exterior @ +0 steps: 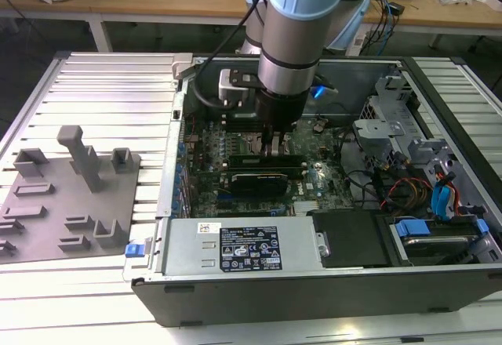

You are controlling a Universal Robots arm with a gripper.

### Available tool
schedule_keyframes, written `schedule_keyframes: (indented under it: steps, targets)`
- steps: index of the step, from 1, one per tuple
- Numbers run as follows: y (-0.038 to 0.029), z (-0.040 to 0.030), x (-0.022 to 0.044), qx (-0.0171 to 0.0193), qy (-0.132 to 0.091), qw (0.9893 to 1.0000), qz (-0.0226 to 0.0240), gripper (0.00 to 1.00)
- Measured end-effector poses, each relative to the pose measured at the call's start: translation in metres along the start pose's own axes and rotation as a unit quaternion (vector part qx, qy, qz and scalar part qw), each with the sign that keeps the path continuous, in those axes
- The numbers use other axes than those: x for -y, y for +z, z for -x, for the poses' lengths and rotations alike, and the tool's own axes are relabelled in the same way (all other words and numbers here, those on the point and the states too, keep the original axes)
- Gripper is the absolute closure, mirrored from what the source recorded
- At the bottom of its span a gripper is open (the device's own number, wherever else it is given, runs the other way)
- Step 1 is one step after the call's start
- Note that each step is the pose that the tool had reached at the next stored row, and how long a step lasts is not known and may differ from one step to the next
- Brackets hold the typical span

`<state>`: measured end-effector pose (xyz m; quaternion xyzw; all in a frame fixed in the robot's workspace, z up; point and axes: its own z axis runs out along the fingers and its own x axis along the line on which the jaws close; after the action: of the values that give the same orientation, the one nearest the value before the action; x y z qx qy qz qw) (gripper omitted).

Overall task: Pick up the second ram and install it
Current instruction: 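Insert the second ram into the second slot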

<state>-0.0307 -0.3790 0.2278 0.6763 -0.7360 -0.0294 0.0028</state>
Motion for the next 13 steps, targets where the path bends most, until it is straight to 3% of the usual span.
schedule_keyframes:
  steps: [13]
  targets:
    - [0.0029, 0.0000, 0.0002, 0.0007, 0.000, 1.0000, 0.0000, 0.86]
